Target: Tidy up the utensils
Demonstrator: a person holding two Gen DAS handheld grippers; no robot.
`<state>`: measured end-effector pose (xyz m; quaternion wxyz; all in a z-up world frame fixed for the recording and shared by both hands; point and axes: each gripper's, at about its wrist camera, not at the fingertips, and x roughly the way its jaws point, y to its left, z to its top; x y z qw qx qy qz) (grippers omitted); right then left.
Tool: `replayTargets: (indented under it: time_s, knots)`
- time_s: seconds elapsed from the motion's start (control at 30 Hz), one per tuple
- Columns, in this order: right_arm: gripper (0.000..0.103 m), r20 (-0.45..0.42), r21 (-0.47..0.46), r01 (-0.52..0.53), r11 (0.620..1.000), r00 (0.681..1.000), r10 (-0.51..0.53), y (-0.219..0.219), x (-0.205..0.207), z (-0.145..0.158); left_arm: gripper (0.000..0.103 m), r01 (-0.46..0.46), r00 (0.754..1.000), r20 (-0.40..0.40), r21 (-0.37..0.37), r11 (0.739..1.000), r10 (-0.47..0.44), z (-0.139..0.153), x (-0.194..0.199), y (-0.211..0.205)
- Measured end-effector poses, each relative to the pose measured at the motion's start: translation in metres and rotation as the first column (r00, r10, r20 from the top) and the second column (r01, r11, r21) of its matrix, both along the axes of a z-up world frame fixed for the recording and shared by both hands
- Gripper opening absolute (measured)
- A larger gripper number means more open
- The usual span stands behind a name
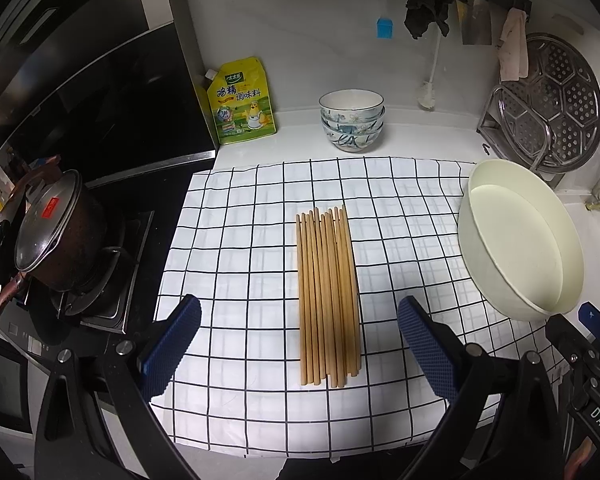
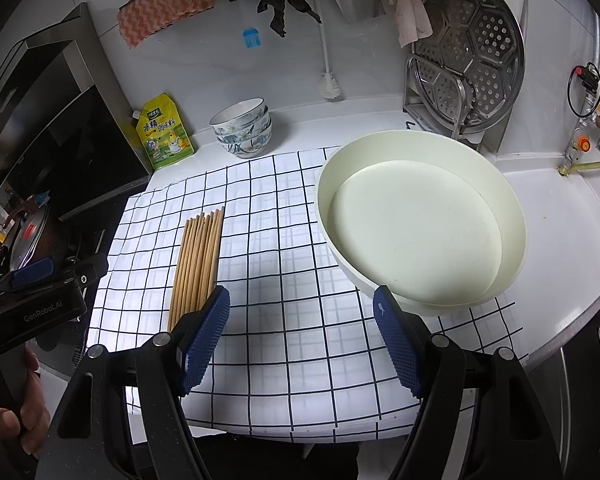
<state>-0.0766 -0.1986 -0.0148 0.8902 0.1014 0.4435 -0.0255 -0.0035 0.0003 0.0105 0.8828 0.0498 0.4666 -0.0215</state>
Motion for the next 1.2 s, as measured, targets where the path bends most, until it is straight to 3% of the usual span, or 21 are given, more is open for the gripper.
replayTargets:
  time_s: [1.2]
  knots:
    - [0.071, 0.004, -0.003, 0.001, 1.0, 1.0, -0.001, 0.0018, 0.0006, -0.0001, 0.097, 0.001, 1.0, -0.007, -0.002, 1.0, -0.001, -0.0025, -0.0004, 0.0064]
